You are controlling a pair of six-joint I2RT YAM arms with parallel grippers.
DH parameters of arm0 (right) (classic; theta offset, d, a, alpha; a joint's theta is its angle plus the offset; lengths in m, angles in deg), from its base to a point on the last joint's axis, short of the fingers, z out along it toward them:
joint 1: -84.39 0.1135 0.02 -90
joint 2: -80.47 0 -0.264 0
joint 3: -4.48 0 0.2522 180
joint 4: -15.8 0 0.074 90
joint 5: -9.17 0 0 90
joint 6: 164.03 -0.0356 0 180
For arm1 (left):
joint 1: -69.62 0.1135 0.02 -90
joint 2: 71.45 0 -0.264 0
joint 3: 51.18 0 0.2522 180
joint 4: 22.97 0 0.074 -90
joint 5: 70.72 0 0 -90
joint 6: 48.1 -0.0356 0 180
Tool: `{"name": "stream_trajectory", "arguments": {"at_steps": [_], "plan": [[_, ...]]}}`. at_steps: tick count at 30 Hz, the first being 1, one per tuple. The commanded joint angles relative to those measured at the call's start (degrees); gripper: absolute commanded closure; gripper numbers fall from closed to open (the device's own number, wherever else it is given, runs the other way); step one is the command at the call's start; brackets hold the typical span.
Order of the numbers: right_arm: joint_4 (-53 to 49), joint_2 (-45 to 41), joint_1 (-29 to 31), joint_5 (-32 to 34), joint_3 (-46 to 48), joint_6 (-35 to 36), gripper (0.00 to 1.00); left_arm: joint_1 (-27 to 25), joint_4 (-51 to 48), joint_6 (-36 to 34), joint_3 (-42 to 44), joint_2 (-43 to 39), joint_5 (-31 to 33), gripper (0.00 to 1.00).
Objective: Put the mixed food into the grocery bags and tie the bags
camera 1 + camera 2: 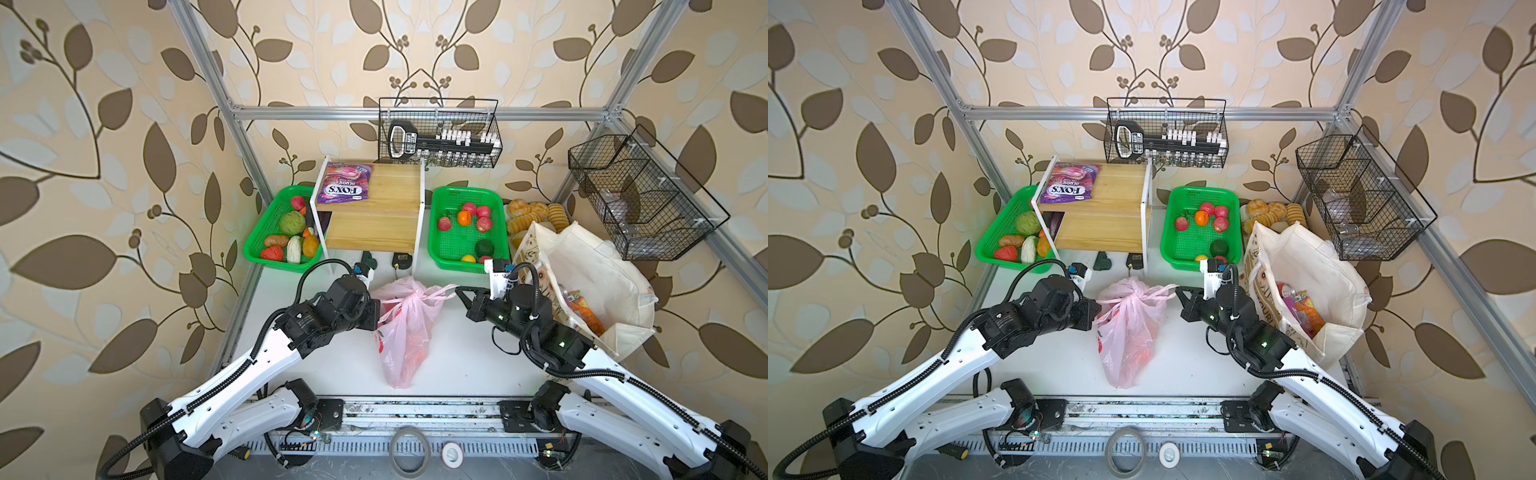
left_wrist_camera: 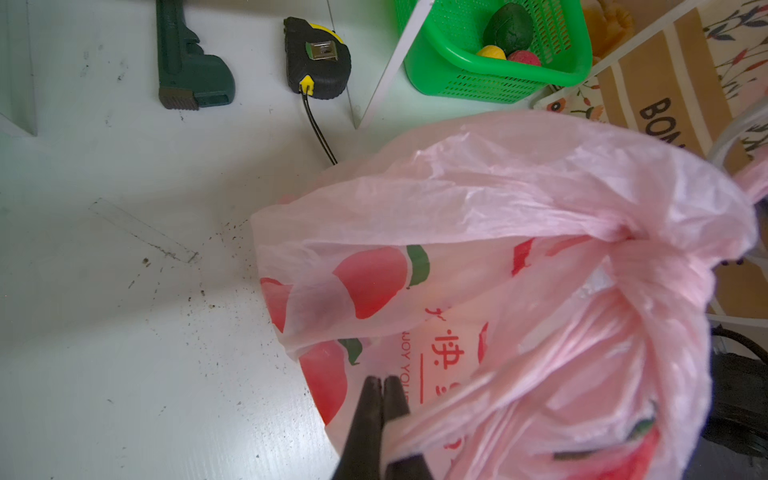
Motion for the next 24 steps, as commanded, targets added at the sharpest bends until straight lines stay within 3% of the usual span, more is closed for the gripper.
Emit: {"name": "stream_trajectory", "arguments": {"at_steps": [1,10,15,24], "plan": [[1.97,-0.69,-0.12,-2.63,1.16,-1.37,0.97,0.63,2.82,0.58,0.38,-1.81,-2.09,0.97],[7.85,-1.85,-0.11,-8.87,3.17,-2.91,0.65,0.63,4.18,1.57,0.69,-1.91,-3.67,0.97],[11.13,-0.82,-0.17,-8.97,4.82,-5.66,0.5,0.63,4.41,2.12,0.87,-1.79,-3.99,0.96],[16.54,5.13,-0.01,-6.79,5.51,-13.48,0.4,0.63,4.58,2.36,0.62,-1.46,-5.26,0.96]]}}
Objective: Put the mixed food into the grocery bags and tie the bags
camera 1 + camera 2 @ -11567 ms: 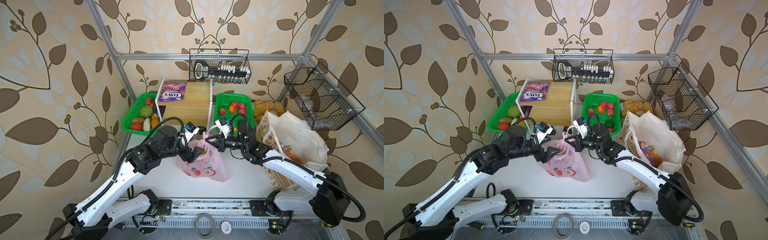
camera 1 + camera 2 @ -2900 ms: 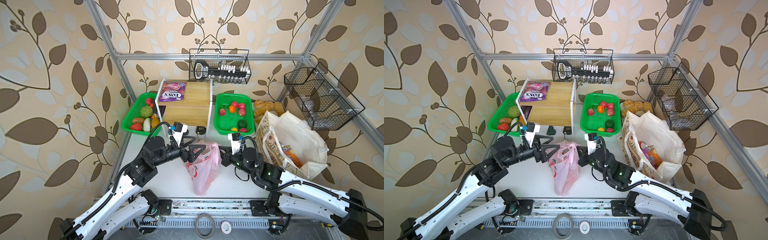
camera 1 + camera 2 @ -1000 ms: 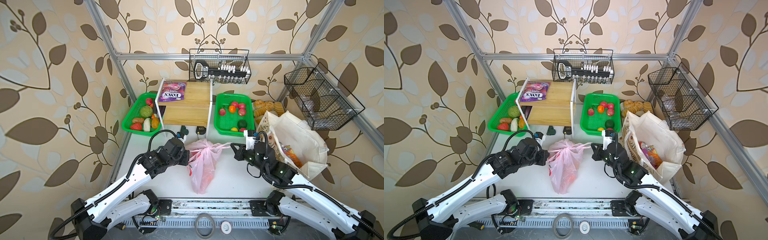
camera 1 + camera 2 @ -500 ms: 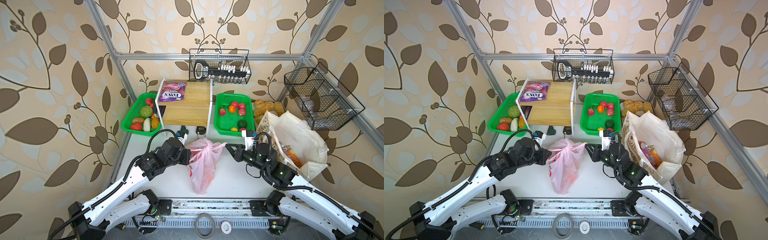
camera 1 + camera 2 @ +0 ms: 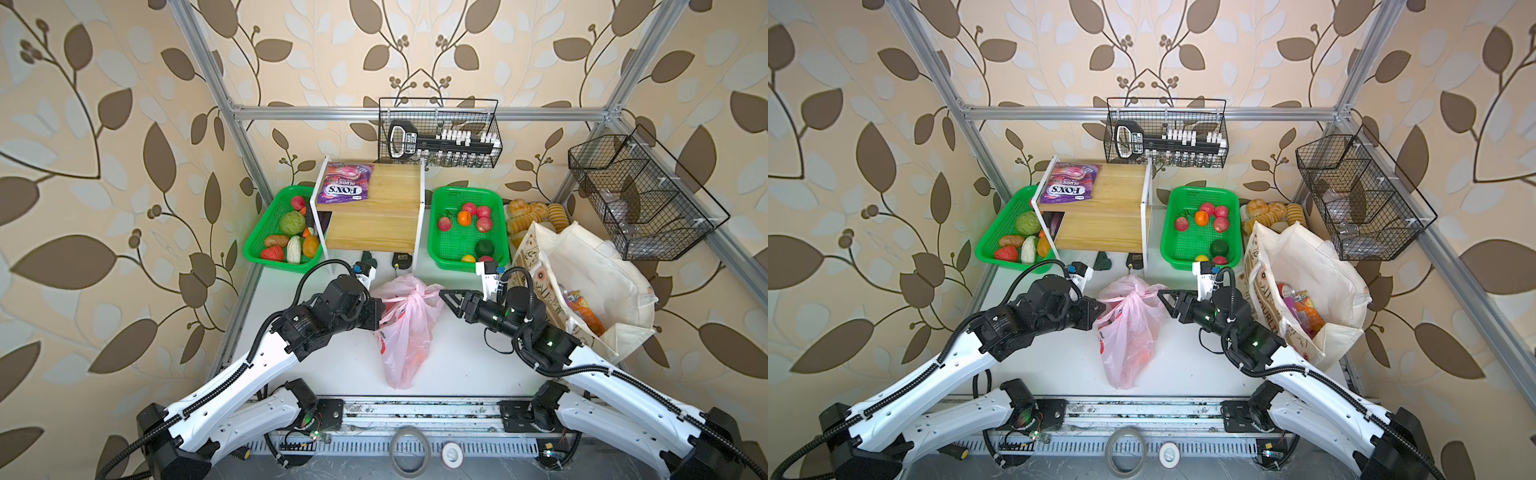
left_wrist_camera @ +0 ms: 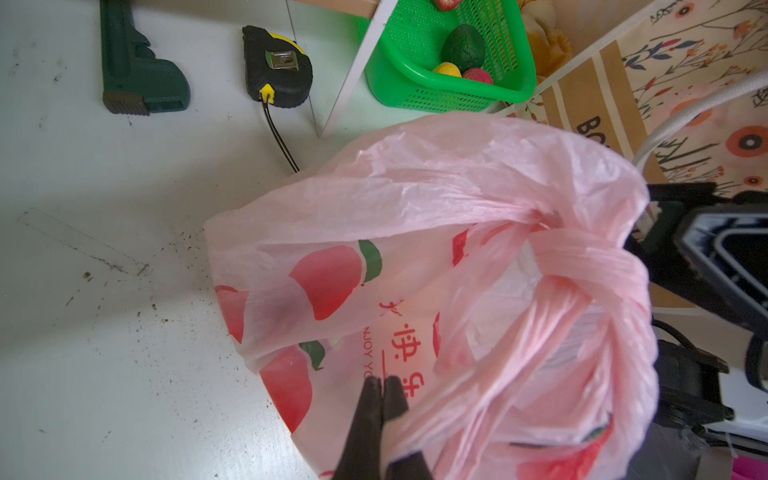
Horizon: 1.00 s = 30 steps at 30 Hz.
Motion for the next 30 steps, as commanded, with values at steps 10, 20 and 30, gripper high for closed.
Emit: {"name": "stream_trajectory", "arguments": {"at_steps": [10,20,30], "plan": [[-1.23,2.67,2.6,12.08,-0.74,-7.91,0.94,0.63,1.61,0.79,-0.01,-0.57,-0.03,0.97],[-7.85,-0.98,0.13,15.57,-2.64,-3.2,1.0,0.61,-0.95,0.6,-0.09,-1.25,3.75,0.96],[-4.63,-1.25,-2.32,3.18,-2.49,-6.64,0.72,0.63,-0.03,0.34,1.13,-2.33,2.27,0.96]]}}
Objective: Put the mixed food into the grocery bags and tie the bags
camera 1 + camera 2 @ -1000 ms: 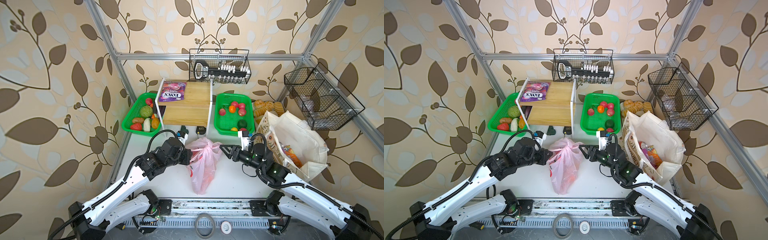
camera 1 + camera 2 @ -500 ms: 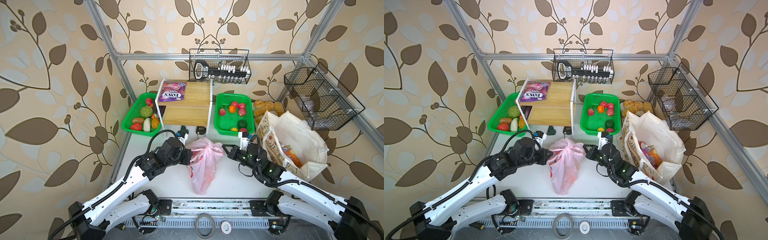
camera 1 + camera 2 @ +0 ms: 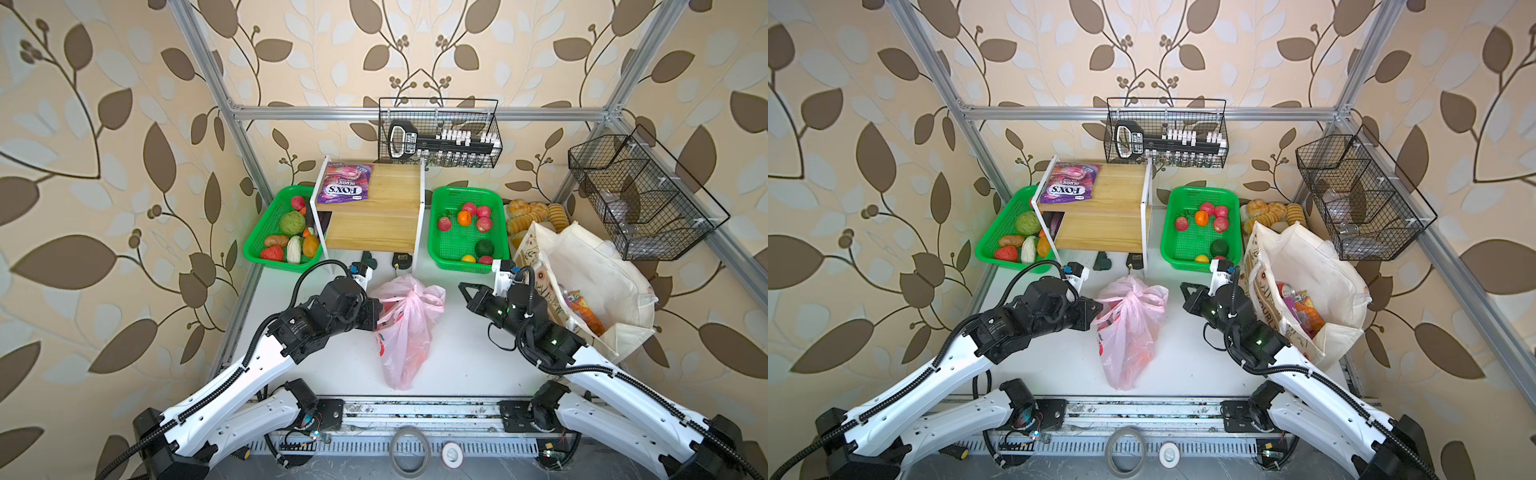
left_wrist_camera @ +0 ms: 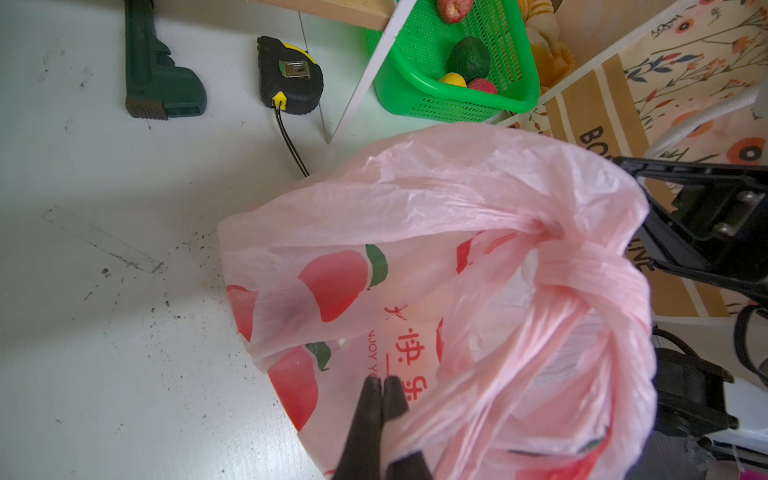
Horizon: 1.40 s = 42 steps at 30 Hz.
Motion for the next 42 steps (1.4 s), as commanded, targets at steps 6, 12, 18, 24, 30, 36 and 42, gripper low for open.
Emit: {"name": "stream_trajectory", "arguments": {"at_steps": [6,12,18,24,30,36,42], "plan": [[-3.72,1.9,3.99,-7.54,-1.83,-13.07,0.46,0.63,1.72,0.51,0.61,0.01,-0.91,0.96],[-2.42,2.96,6.83,-8.84,-2.17,-17.28,0.45,0.63,2.09,0.28,0.53,0.56,-1.25,0.96],[0.82,5.65,7.45,-12.18,-2.34,-19.14,0.62,0.58,2.1,0.14,-0.19,1.24,-1.76,0.96],[0.04,3.69,7.23,-9.83,-2.77,-18.02,1.0,0.63,1.59,0.52,-0.05,0.64,-1.32,0.96],[-11.11,-0.14,6.44,-2.37,-6.91,-9.95,1.0,0.58,-0.03,0.93,-0.33,0.3,1.7,0.96],[-17.7,-2.53,2.65,2.77,-7.07,-6.17,0.99,0.63,-0.89,1.19,-0.57,0.02,3.08,0.96],[-20.38,-1.51,1.32,1.63,-9.63,0.17,1.0,0.63,-0.47,1.01,-0.27,0.37,2.67,0.96]]}}
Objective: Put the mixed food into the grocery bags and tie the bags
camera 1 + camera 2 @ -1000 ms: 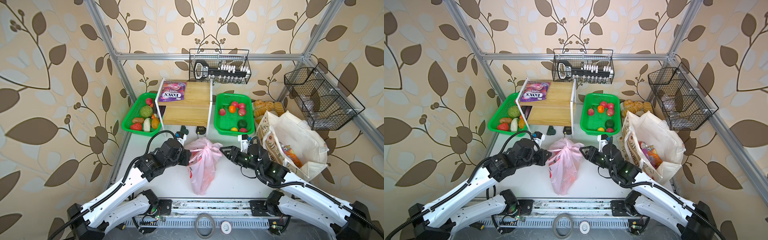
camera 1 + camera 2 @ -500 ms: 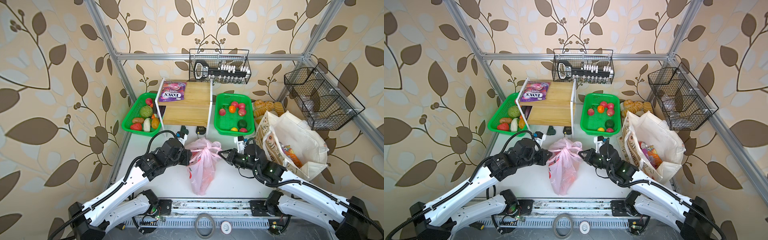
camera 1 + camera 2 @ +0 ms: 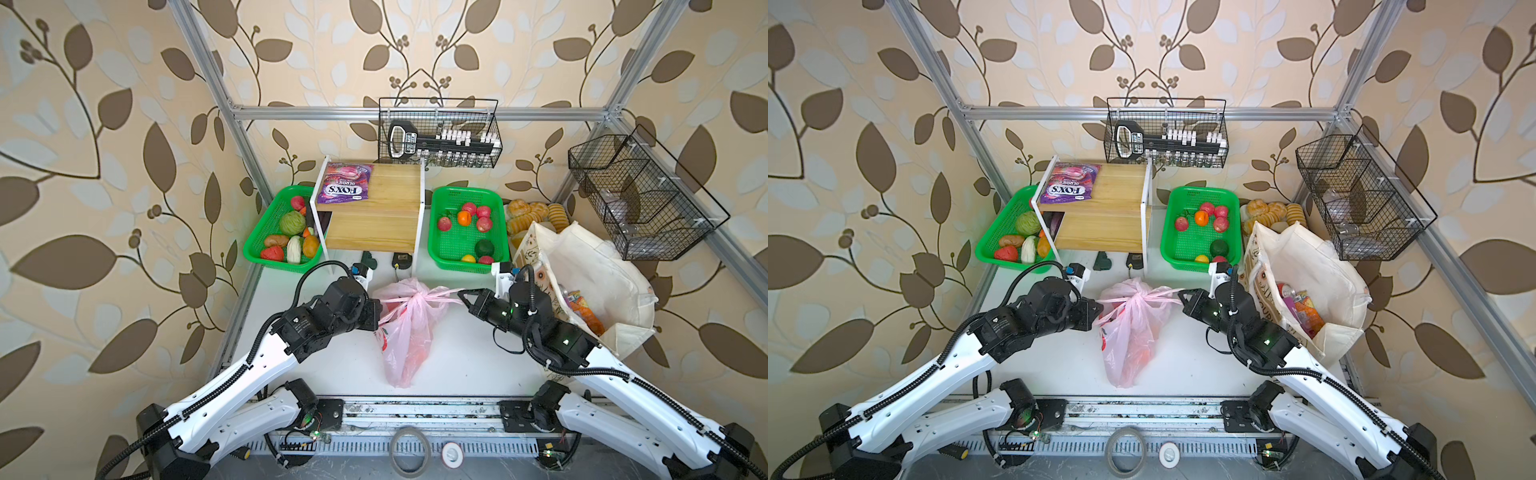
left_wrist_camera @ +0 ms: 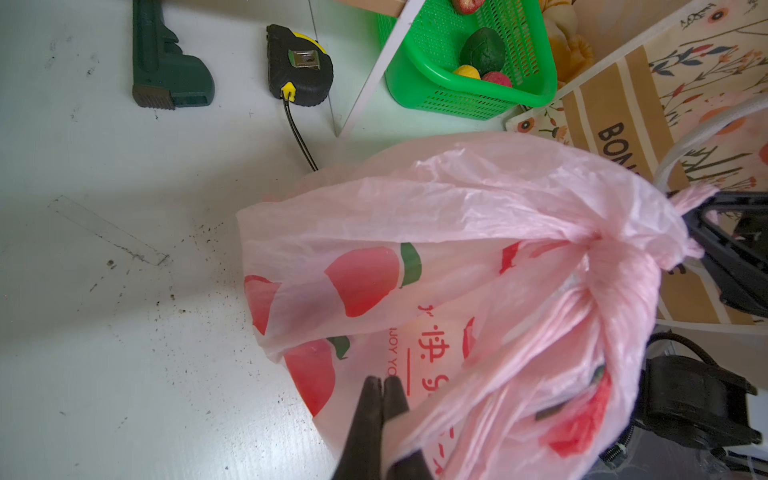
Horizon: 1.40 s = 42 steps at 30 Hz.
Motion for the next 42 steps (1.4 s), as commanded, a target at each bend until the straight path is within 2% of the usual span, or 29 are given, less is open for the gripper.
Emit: {"name": "stream_trajectory", "arguments": {"at_steps": [1,5,7,12,16,19,23,27,30,34,38,42], "plan": [[-6.82,0.21,-0.59,5.96,-3.61,6.0,1.0,0.63,-1.0,0.26,-0.55,-0.78,2.32,0.96],[-12.25,1.13,-2.18,17.83,-6.34,12.46,1.0,0.78,-5.84,0.06,-0.72,-1.68,10.8,0.99],[-13.99,2.84,-4.23,21.4,-7.03,15.15,1.0,1.65,-7.71,0.2,0.14,-2.92,14.19,1.0],[-11.04,6.38,-9.83,21.93,-2.58,16.5,1.0,7.45,-9.35,2.83,4.87,-7.59,13.56,1.0],[-7.12,9.65,-10.13,19.65,2.3,13.99,1.0,11.44,-9.64,8.08,11.65,-9.91,11.66,1.0],[-6.94,10.76,-10.07,18.36,2.2,13.79,1.0,12.43,-10.12,12.0,14.61,-10.38,11.41,1.0],[-8.92,6.94,-10.07,20.61,-4.15,17.06,1.0,12.54,-13.07,13.18,10.98,-11.98,16.28,1.0],[-11.81,3.59,-10.03,27.25,-11.36,20.84,1.0,12.53,-15.56,10.52,4.64,-13.72,23.19,1.0],[-12.56,3.58,-10.12,31.55,-10.9,23.1,1.0,12.57,-16.3,11.35,4.99,-13.5,26.01,1.0],[-12.68,5.49,-10.21,31.28,-4.86,21.62,1.0,12.52,-16.07,17.98,10.79,-13.53,23.33,1.0],[-10.15,6.94,-10.16,27.62,0.16,19.67,1.0,12.55,-12.01,24.72,18.57,-15.84,17.2,1.0],[-7.19,7.68,-10.23,20.49,-0.72,21.99,1.0,12.56,-9.38,24.47,19.46,-17.86,14.64,1.0]]}}
